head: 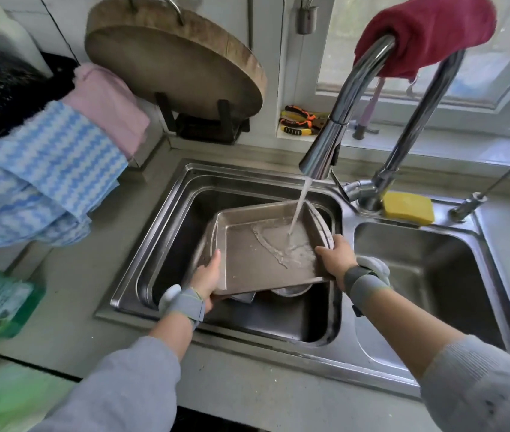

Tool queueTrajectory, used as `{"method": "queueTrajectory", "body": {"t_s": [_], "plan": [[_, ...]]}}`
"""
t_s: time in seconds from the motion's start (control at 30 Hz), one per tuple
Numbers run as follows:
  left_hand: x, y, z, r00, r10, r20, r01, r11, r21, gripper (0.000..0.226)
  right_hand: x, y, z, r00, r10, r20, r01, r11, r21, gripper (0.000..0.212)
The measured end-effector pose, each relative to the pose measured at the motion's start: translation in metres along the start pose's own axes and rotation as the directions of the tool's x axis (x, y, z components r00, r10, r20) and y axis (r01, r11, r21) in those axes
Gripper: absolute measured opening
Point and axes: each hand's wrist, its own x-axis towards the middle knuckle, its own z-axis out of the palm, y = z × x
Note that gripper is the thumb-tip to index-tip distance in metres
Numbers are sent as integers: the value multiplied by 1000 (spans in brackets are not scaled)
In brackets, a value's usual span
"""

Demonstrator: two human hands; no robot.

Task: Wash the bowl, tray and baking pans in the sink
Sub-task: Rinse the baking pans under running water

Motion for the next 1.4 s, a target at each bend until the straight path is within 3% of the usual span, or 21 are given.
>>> {"method": "queueTrajectory", "body": {"t_s": [0.07, 0.13, 0.2, 0.3, 0.37, 0.5, 0.6, 0.67, 0.73, 0.8, 0.9, 0.97, 1.1, 1.2, 1.3, 1.4], "plan": [[3, 0, 9, 1000, -8, 27, 7, 1000, 15, 69, -3, 2, -8, 997, -33, -66, 34, 999, 12, 23], [1, 2, 19, 996, -9, 91, 13, 999, -44, 37, -9, 4, -15, 988, -93, -126, 96, 995, 14, 18], [3, 0, 29, 984, -48, 174, 63, 995, -82, 20, -13, 4, -22, 975, -147, -168, 151, 988, 17, 12], [10, -6, 36, 971, -66, 231, 84, 994, -70, 30, -15, 8, -24, 972, -183, -146, 192, 980, 50, 10], [21, -11, 35, 984, -23, 176, 40, 995, -95, 30, -16, 12, -21, 979, -179, -102, 189, 977, 99, 10], [31, -12, 15, 978, 205, -38, -206, 977, -43, 31, -13, 17, -3, 995, -103, -16, 105, 985, 134, 9], [20, 0, -10, 923, 368, -112, -364, 930, 58, 40, -10, 14, 17, 999, 20, 48, -22, 999, 48, 9], [20, 7, -25, 868, 468, -167, -444, 881, 161, 49, -14, 5, 35, 988, 107, 108, -116, 990, 77, 25], [15, 16, -37, 818, 535, -210, -485, 839, 247, 39, -24, -11, 52, 976, 144, 165, -166, 978, 126, 49], [4, 27, -45, 754, 603, -262, -529, 793, 303, 12, -35, -32, 67, 978, 91, 189, -122, 980, 156, 59], [-17, 46, -51, 648, 695, -310, -604, 718, 346, 30, -55, -73, 84, 957, -63, 284, -39, 939, 341, 57], [-27, 52, -54, 619, 723, -307, -622, 690, 370, 40, -67, -103, 92, 912, -156, 380, -49, 877, 478, 62], [-41, 60, -47, 616, 729, -299, -611, 681, 403, 34, -82, -155, 107, 871, -205, 446, -98, 818, 567, 73], [-48, 58, -38, 655, 709, -259, -602, 698, 387, 35, -82, -165, 108, 948, -144, 285, -20, 864, 504, 43], [-51, 54, -41, 732, 675, -92, -624, 719, 307, 33, -78, -155, 92, 976, -73, 204, -25, 896, 444, 13], [-55, 56, -47, 801, 577, 159, -598, 783, 172, 24, -78, -134, 74, 984, 7, 179, -98, 855, 509, 18]]}}
